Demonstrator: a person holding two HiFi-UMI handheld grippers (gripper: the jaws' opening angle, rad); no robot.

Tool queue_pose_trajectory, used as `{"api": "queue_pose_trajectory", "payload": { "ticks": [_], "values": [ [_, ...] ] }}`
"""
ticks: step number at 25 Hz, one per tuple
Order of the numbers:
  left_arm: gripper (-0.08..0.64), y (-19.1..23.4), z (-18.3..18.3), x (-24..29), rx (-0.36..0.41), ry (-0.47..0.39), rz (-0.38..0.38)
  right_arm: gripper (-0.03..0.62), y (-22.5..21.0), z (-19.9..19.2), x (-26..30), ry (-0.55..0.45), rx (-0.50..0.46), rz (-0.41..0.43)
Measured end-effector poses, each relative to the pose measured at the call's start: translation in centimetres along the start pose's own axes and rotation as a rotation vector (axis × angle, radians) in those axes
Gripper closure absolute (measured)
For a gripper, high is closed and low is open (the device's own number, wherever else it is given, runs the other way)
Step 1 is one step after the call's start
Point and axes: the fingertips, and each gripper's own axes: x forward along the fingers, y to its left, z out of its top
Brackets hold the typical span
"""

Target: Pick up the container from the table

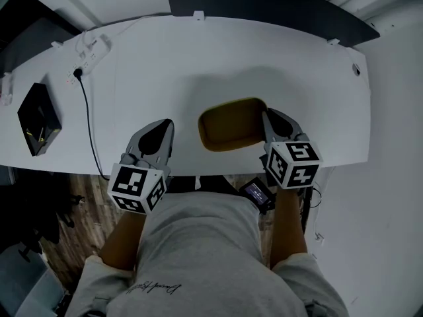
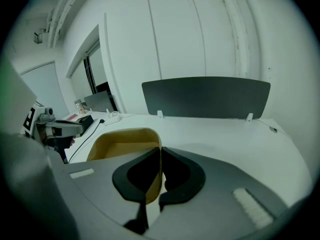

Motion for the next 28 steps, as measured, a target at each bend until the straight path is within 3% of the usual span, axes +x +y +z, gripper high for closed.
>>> {"api": "queue_pose_trajectory", "payload": {
  "ticks": [28],
  "values": [
    [0.56, -1.1, 2.9, -1.0, 0.025, -0.054, -0.007, 0.569, 2.7, 3.2, -2.7, -0.07, 0.0, 0.074]
  ]
}}
